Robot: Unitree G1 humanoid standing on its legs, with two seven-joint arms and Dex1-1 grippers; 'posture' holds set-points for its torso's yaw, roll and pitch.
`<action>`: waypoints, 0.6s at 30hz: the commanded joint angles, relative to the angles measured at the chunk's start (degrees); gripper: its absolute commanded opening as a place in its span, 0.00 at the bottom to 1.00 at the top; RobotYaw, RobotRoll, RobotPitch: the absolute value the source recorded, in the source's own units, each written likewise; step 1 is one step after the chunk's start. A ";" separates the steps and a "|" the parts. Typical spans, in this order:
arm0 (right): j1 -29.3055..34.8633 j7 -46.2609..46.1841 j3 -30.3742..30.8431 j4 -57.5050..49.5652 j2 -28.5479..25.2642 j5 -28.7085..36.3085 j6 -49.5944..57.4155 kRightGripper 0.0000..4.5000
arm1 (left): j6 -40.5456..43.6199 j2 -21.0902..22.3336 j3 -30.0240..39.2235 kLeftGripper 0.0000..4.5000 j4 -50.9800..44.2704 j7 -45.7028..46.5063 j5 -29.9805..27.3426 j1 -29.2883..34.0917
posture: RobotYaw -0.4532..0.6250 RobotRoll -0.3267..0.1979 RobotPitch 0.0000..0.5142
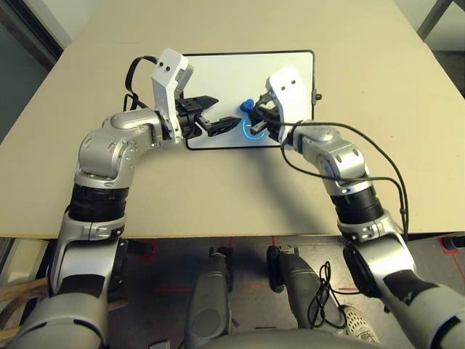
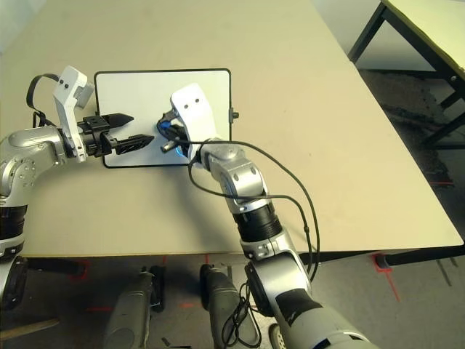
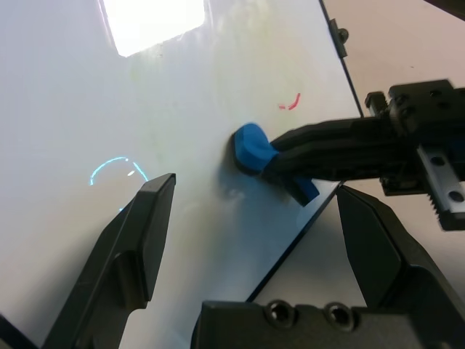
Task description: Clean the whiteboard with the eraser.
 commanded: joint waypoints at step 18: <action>-6.43 -2.65 -4.43 10.71 -0.34 -1.67 -3.37 0.00 | 0.44 0.26 -0.85 1.00 -0.03 -0.43 -0.16 0.02 | 0.49 0.62 0.52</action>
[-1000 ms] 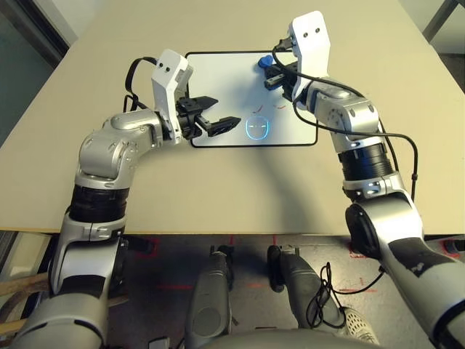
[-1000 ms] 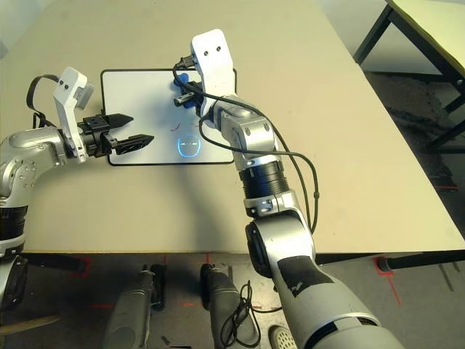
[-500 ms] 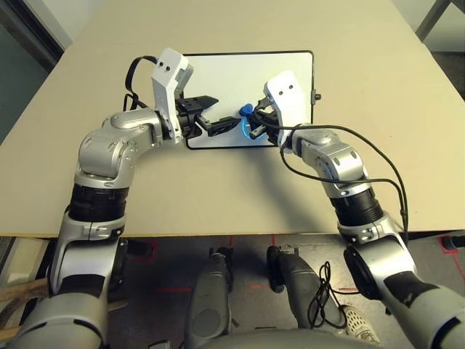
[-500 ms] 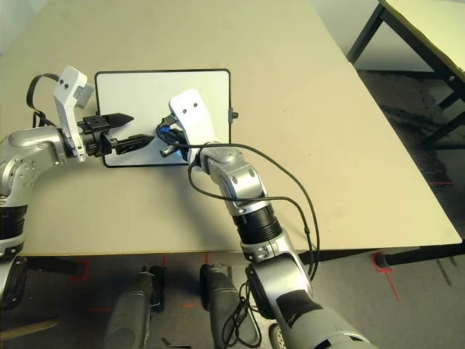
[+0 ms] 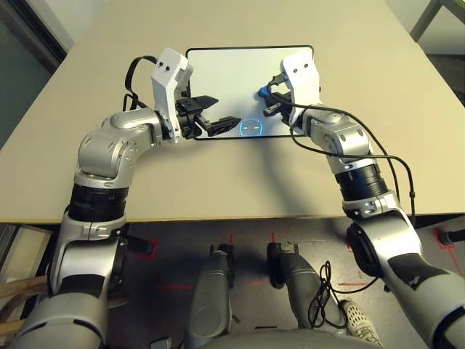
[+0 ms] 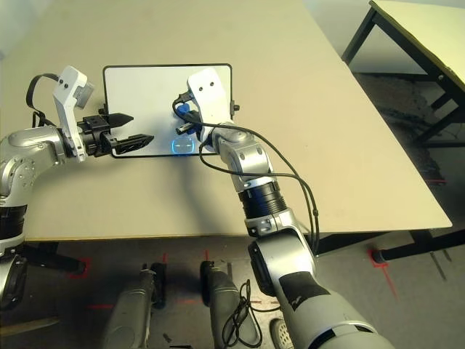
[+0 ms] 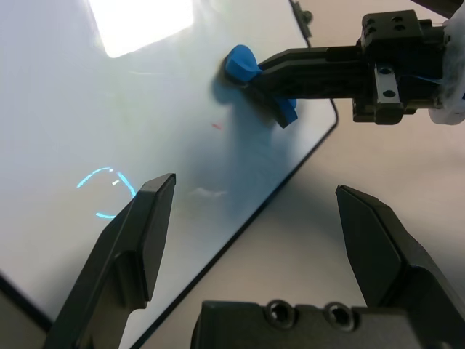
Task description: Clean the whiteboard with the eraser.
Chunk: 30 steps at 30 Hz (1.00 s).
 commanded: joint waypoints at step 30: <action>3.85 2.47 3.03 -3.61 4.20 -0.76 2.06 0.00 | -0.16 -0.35 -0.43 1.00 -0.08 0.34 -0.18 0.11 | 0.49 0.62 0.52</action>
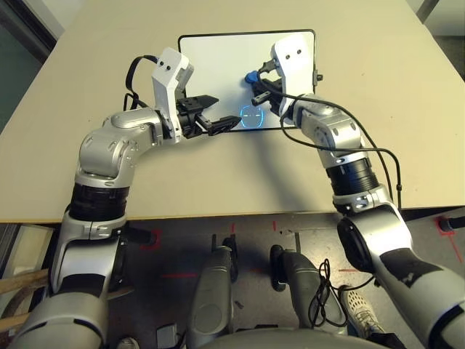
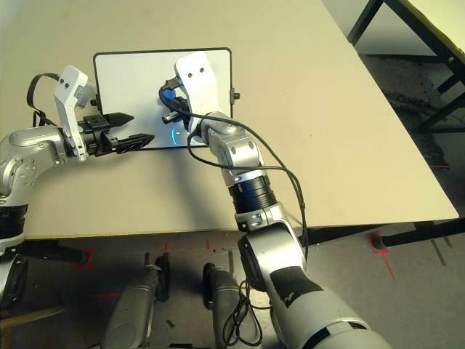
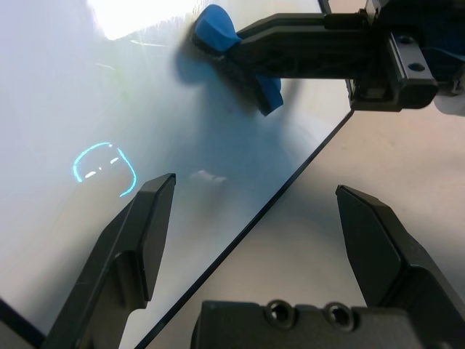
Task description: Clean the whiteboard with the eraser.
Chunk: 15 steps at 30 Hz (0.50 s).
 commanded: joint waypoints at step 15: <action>0.65 -1.87 -1.15 5.31 -2.02 -1.43 0.73 0.00 | -0.01 0.09 -0.52 1.00 0.02 -0.33 -0.14 0.18 | 0.49 0.62 0.52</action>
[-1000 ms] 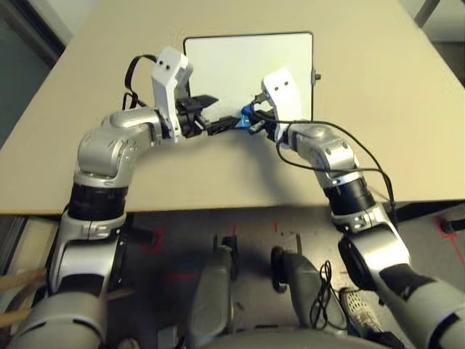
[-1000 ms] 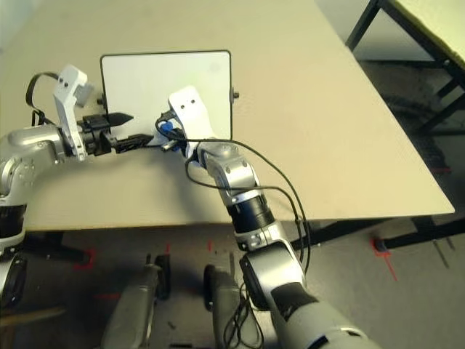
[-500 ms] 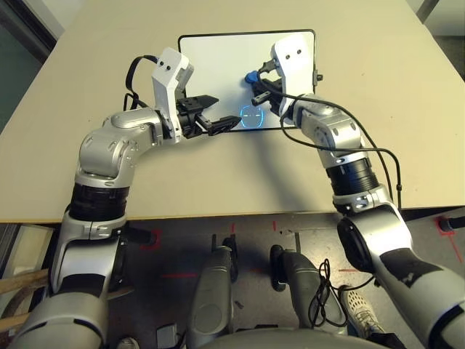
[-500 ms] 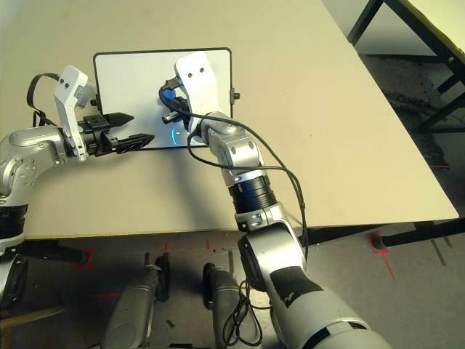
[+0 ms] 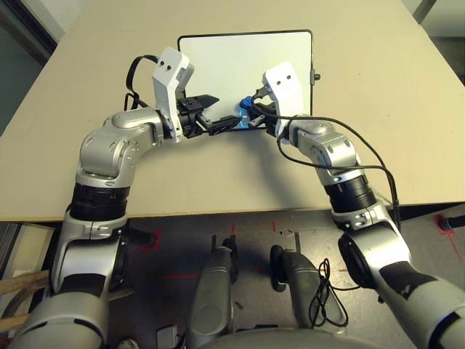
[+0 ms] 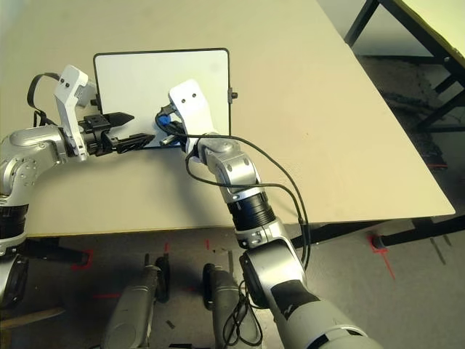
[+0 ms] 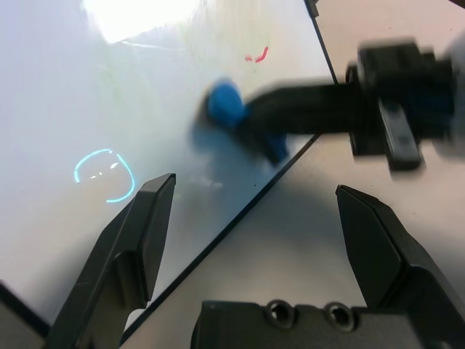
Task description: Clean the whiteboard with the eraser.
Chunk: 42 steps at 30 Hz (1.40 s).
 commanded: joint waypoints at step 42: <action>5.32 -1.72 -0.11 -4.07 -1.65 -0.91 5.87 0.00 | -0.11 -1.03 -0.78 1.00 0.10 -0.32 -0.05 0.98 | 0.48 0.62 0.56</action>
